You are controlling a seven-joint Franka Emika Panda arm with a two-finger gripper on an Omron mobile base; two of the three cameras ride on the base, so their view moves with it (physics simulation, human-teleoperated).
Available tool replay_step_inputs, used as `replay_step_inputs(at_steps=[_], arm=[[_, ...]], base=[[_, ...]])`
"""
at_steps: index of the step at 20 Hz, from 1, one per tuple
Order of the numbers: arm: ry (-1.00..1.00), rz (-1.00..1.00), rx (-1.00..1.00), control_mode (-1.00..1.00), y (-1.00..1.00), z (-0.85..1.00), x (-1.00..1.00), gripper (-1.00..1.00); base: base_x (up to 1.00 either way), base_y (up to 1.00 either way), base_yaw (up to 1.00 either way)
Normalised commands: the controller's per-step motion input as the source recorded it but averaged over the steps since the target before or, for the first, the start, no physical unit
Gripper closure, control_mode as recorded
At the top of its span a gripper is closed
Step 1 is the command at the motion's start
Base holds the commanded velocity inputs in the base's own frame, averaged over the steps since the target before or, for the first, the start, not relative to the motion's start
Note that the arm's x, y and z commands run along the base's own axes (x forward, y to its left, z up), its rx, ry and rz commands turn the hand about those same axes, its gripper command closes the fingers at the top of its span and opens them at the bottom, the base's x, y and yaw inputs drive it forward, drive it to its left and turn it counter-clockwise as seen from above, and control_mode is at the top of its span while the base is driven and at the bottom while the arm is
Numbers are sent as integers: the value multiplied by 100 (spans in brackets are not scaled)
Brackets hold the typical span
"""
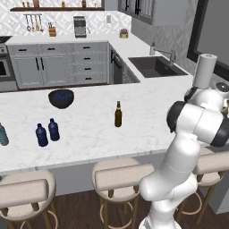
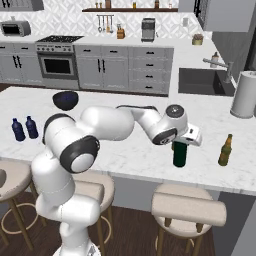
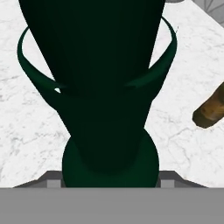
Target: Move the plastic bottles in the middle to the plastics group, and the glass bottles in the middle to the glass group.
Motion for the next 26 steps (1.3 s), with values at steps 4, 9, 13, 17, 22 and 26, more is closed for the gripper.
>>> replay_step_inputs(at_steps=[4, 9, 13, 17, 22, 26], arm=[[-1, 0, 4, -100, -1, -25, 0, 100], [-3, 0, 5, -100, -4, -12, 2, 100], [0, 0, 0, -100, 0, 0, 18, 100], [0, 0, 0, -100, 0, 0, 43, 100], [0, 0, 0, -100, 0, 0, 31, 100], [-1, 0, 2, -100, 0, -10, 4, 100]], base=[[0, 0, 0], [0, 0, 0], [0, 0, 0], [0, 0, 0], [0, 0, 0], [0, 0, 0]])
